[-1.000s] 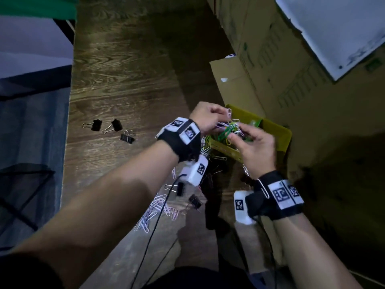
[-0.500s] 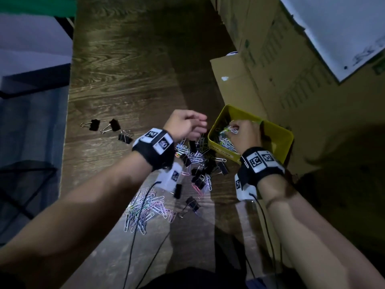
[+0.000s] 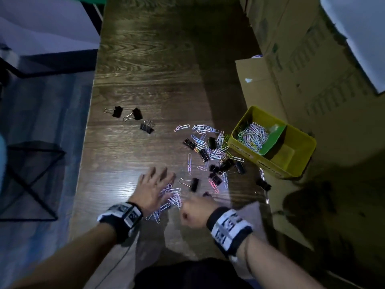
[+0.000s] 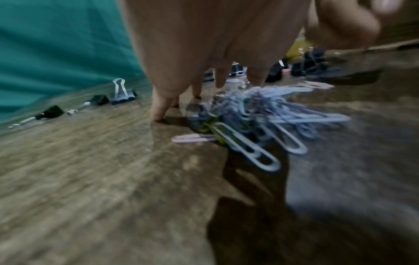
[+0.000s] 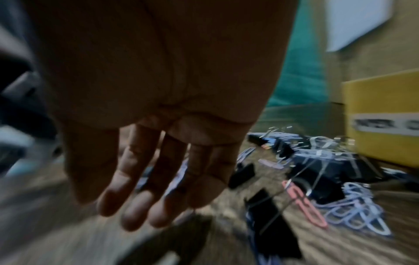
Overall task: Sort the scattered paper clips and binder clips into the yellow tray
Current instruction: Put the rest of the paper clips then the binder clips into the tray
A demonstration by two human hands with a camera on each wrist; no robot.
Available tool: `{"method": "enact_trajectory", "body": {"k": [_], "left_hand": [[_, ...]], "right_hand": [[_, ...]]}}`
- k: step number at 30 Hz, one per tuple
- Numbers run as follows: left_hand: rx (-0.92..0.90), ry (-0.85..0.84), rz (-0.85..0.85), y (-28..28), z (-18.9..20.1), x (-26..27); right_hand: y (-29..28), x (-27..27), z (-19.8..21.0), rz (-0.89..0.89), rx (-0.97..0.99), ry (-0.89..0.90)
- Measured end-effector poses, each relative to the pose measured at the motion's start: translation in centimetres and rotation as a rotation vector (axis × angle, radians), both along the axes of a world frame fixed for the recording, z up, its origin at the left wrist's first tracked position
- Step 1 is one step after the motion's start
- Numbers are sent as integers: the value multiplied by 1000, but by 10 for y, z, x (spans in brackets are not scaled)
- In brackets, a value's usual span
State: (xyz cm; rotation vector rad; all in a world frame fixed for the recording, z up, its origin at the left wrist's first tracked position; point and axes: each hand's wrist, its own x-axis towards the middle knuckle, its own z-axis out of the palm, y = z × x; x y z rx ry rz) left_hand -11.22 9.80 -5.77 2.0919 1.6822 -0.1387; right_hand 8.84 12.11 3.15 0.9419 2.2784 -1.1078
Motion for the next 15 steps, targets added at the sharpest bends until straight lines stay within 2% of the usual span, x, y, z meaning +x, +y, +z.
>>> {"method": "enact_trajectory", "body": {"k": [3, 5, 7, 9, 11, 13, 15], "left_hand": [[-26, 43, -80, -25, 0, 18], [-4, 23, -134, -39, 0, 17], [50, -109, -132, -44, 3, 8], [94, -223, -35, -48, 10, -4], [116, -189, 97, -50, 20, -15], [28, -102, 234, -51, 28, -23], [-137, -37, 298, -49, 29, -24]], "right_hand": [[-30, -16, -21, 118, 111, -132], [-41, -25, -35, 144, 209, -106], [-45, -32, -43, 134, 244, -44], [-46, -35, -44, 69, 255, 21], [-45, -36, -45, -63, 316, 74], [-45, -37, -49, -225, 328, 26], [-43, -43, -51, -318, 298, -19]]}}
